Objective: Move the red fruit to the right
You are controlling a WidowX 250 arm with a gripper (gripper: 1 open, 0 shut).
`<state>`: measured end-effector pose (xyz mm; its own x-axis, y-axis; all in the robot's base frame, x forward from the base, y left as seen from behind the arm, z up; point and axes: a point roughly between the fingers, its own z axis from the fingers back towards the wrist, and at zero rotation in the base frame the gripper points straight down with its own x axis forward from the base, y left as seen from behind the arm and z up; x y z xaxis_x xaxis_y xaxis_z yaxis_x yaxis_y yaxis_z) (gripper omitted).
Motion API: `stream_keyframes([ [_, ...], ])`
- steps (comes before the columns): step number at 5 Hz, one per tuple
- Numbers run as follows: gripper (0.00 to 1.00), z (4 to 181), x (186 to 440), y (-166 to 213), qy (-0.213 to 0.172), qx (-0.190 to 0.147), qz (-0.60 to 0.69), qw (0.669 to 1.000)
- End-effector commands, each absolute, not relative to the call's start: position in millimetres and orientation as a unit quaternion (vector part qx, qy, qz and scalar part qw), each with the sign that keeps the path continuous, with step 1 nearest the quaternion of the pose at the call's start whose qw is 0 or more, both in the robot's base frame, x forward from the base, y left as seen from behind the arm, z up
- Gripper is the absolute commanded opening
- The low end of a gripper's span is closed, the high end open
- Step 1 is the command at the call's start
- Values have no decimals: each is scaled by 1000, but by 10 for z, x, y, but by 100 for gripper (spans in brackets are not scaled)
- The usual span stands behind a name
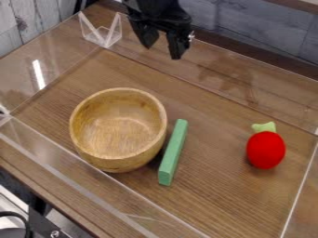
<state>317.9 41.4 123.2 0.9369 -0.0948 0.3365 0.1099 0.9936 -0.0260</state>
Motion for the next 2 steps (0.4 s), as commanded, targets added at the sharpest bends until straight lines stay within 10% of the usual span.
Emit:
stream_keyframes([
  [1, 100, 1503, 3214, 333, -201, -11, -51, 978],
  [2, 100, 1490, 3113, 298, -196, 0, -12, 981],
])
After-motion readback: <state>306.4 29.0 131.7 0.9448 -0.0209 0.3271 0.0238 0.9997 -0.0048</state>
